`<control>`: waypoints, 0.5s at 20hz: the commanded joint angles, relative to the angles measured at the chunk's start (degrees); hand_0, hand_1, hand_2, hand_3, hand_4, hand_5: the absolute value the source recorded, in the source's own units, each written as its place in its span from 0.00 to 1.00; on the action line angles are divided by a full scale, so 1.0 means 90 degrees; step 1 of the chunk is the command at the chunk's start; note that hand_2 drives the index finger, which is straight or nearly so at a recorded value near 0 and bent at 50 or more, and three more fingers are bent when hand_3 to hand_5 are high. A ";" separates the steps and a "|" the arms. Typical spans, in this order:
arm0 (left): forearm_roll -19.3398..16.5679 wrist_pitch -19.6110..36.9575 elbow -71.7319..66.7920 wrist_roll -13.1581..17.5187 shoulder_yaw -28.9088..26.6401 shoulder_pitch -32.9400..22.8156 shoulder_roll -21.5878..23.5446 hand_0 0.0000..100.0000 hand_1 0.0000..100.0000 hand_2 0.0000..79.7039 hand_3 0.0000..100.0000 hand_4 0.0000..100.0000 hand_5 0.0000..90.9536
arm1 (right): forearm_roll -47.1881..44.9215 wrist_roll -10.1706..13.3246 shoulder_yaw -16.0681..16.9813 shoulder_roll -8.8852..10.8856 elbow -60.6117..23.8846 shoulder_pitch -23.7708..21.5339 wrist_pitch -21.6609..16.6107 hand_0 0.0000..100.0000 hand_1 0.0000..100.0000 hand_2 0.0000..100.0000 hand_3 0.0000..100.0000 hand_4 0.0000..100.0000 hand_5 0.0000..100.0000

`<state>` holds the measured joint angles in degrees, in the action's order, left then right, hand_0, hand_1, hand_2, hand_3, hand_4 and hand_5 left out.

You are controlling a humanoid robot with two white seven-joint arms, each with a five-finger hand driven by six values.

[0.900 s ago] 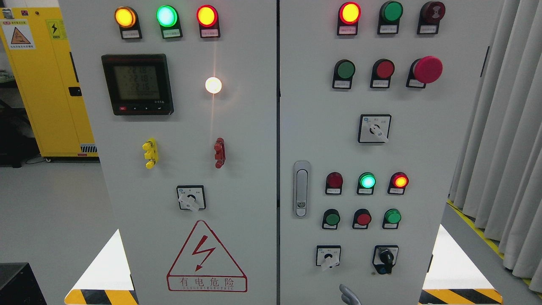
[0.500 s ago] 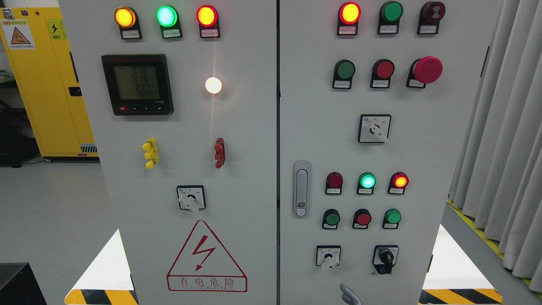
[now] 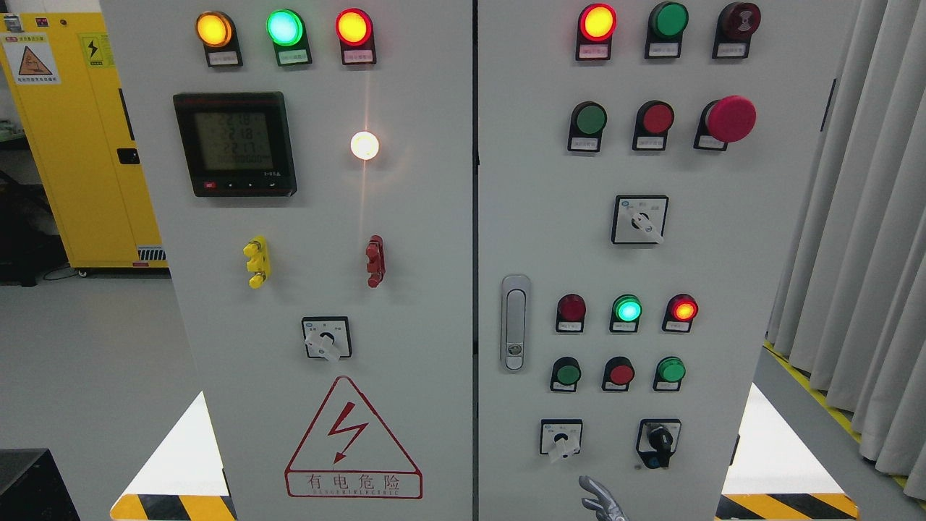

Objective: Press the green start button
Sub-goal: 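Raise the right hand from below toward the cabinet's lower button row, then move the right hand up to the green push button on the lower row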

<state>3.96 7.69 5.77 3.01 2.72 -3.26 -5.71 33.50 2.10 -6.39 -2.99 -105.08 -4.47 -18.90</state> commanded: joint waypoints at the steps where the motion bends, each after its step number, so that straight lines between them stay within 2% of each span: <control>1: 0.0000 -0.0005 0.0003 -0.0003 0.0000 0.0001 0.0000 0.12 0.56 0.00 0.00 0.00 0.00 | 0.2017 0.0050 0.0525 0.0000 0.0152 0.0661 0.0001 0.51 0.83 0.00 0.51 0.65 0.59; 3: 0.0000 -0.0005 0.0003 -0.0003 0.0000 0.0001 0.0000 0.12 0.56 0.00 0.00 0.00 0.00 | 0.2380 0.0050 0.0525 0.0000 0.0191 0.0828 0.0020 0.56 0.88 0.00 0.63 0.72 0.70; 6: 0.0000 -0.0005 0.0003 -0.0003 0.0000 0.0001 0.0000 0.12 0.56 0.00 0.00 0.00 0.00 | 0.2790 0.0138 0.0603 0.0010 0.0308 0.1111 0.0050 0.59 0.90 0.00 0.73 0.79 0.81; 10: 0.0000 -0.0005 -0.0006 -0.0003 0.0000 0.0001 0.0000 0.12 0.56 0.00 0.00 0.00 0.00 | 0.3104 0.0148 0.0642 0.0020 0.0484 0.1472 0.0069 0.59 0.91 0.00 0.75 0.84 0.85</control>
<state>3.95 7.69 5.78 3.01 2.72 -3.25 -5.71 54.58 3.22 -2.60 -2.97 -103.38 4.20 -18.49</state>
